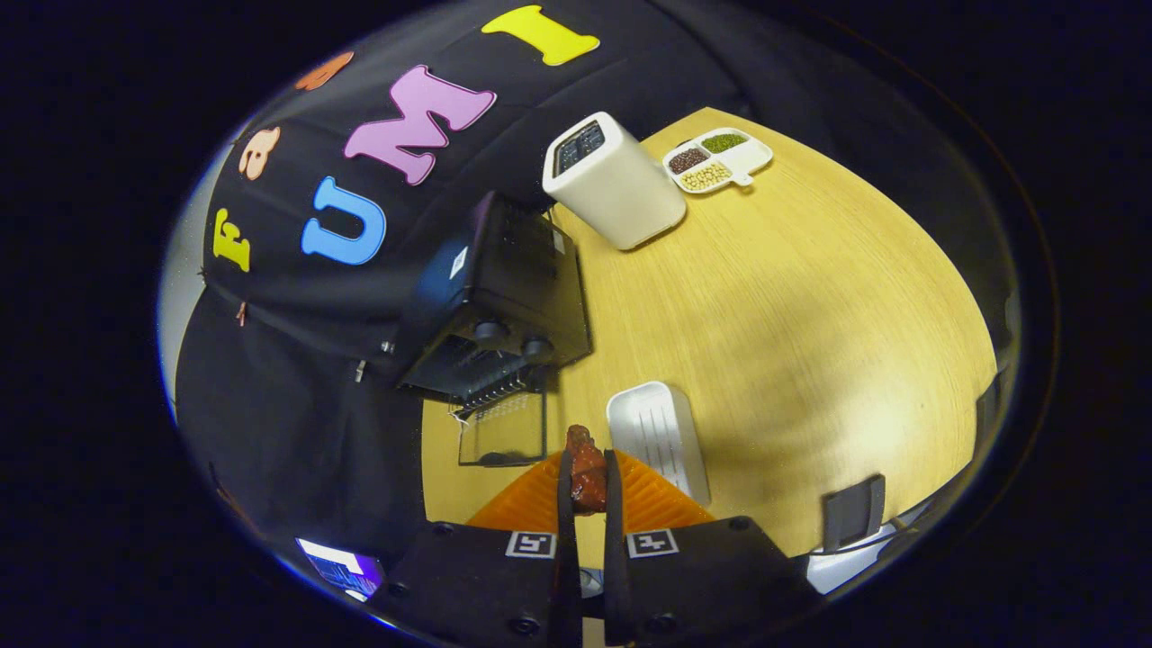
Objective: Open the toaster oven, put the food inside, and close the toaster oven door.
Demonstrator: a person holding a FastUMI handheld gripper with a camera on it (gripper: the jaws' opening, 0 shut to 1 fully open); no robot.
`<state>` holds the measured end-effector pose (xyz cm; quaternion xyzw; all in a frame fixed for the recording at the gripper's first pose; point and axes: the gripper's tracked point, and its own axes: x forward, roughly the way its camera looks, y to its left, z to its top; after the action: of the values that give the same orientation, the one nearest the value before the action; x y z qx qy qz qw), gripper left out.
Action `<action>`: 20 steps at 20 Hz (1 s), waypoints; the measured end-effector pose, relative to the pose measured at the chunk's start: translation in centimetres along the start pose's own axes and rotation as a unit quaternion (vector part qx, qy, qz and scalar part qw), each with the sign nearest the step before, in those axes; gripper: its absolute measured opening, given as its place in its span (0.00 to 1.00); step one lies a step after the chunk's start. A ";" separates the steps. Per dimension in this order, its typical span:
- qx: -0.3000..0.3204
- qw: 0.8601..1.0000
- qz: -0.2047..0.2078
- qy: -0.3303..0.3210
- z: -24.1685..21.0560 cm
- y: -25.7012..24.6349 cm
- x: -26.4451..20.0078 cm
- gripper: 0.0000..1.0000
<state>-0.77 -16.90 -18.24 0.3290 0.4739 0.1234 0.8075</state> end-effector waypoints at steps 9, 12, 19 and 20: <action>0.007 0.999 0.026 -0.037 -6.4 10.0 3.2 0.14; 0.012 0.998 0.037 -0.048 -8.5 12.6 4.7 0.14; 0.049 0.994 0.055 -0.083 -11.4 16.2 9.6 0.14; 0.052 0.993 0.059 -0.092 -11.5 16.6 10.3 0.14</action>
<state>-3.29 5.70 -18.39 0.4081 0.3834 0.1149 0.8205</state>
